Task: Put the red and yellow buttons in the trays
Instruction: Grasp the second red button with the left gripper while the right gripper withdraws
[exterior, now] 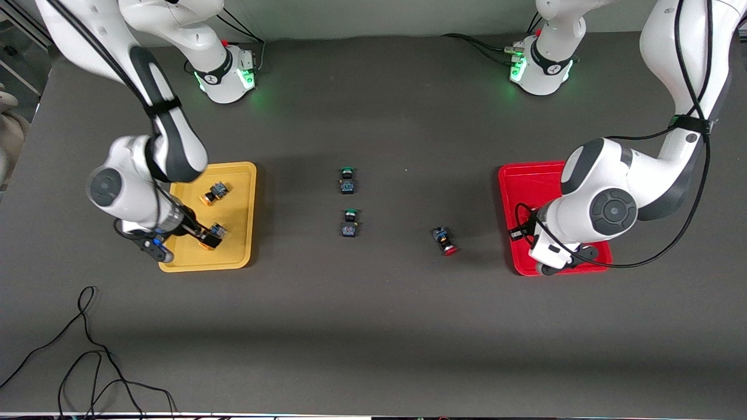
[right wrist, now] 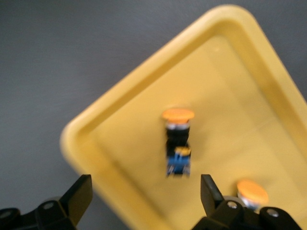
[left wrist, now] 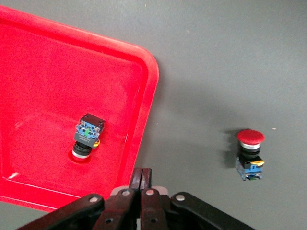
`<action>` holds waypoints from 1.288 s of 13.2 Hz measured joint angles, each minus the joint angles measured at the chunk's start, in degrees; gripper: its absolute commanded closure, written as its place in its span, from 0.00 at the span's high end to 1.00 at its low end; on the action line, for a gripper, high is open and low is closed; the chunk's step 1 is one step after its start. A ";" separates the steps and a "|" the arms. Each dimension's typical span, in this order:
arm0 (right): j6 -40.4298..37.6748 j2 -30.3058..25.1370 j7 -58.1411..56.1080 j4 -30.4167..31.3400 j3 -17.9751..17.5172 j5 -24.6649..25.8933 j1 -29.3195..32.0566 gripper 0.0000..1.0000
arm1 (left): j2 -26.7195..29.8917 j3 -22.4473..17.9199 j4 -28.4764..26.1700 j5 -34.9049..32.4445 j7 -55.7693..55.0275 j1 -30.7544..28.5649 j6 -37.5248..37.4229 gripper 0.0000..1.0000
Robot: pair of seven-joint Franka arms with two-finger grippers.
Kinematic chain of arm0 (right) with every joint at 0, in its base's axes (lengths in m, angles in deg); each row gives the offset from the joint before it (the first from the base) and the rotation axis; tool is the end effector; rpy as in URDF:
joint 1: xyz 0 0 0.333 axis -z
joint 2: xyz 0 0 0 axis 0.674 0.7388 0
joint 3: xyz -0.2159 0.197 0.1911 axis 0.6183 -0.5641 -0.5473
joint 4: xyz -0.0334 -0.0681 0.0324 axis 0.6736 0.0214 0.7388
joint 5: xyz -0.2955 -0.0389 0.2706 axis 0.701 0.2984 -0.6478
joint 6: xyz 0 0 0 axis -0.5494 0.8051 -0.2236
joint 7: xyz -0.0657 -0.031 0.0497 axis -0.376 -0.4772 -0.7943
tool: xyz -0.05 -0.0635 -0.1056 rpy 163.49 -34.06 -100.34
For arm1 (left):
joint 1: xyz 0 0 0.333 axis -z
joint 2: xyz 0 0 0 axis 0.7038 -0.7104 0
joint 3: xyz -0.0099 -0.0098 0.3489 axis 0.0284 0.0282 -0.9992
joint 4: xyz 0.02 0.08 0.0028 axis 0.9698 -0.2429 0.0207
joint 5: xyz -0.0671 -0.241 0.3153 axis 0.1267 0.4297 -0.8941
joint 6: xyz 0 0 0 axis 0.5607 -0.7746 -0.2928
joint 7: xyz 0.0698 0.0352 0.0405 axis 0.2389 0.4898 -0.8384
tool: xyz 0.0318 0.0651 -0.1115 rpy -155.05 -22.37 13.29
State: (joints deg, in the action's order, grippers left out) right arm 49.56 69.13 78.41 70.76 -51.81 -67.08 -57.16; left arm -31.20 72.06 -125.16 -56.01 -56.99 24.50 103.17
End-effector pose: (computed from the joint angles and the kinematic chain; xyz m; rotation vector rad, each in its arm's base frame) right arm 0.5754 0.0529 0.3043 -2.9428 0.9259 0.0634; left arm 0.6225 -0.1700 0.3238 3.0660 0.5210 -0.3557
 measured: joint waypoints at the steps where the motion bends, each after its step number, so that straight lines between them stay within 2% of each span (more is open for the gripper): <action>1: -3.28 -3.62 -0.05 -0.46 -0.14 0.00 -0.33 1.00 | -0.24 0.39 -0.34 0.05 -0.01 0.44 0.45 0.99; 4: -14.66 -11.63 -0.06 -3.45 -0.33 0.04 -1.80 1.00 | -1.87 1.01 -0.64 0.27 -7.36 4.73 8.00 0.99; 6: -19.97 -14.25 -0.82 -6.60 -1.03 1.78 -2.19 1.00 | -4.15 -0.54 -0.95 -2.18 -18.23 11.84 15.14 0.99; 8: -21.72 -16.68 -3.15 -8.02 -2.30 6.02 -2.25 1.00 | -6.55 -4.76 -0.74 -4.40 -26.83 20.63 19.06 0.99; 11: -23.31 -19.98 -8.07 -8.15 -3.07 7.87 -1.84 1.00 | -10.11 -12.66 0.70 -4.87 -31.79 30.33 20.43 0.99; 15: -26.44 -22.70 -16.84 -9.85 -4.98 7.93 2.62 1.00 | -12.44 -16.31 1.38 -5.02 -31.70 31.07 21.33 0.98; 16: -27.86 -23.07 -17.14 -10.78 -5.28 7.93 2.86 1.00 | -12.44 -16.52 1.46 -5.31 -31.54 31.02 21.33 0.85; 17: -28.56 -23.49 -17.31 -11.36 -5.99 7.93 3.40 1.00 | -12.50 -16.69 1.46 -5.80 -31.41 31.02 21.33 0.55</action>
State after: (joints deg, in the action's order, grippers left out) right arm 21.00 45.64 61.10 59.40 -57.80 -59.15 -53.76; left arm -43.71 55.37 -123.71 -61.81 -88.41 55.52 124.50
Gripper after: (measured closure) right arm 0.000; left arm 0.022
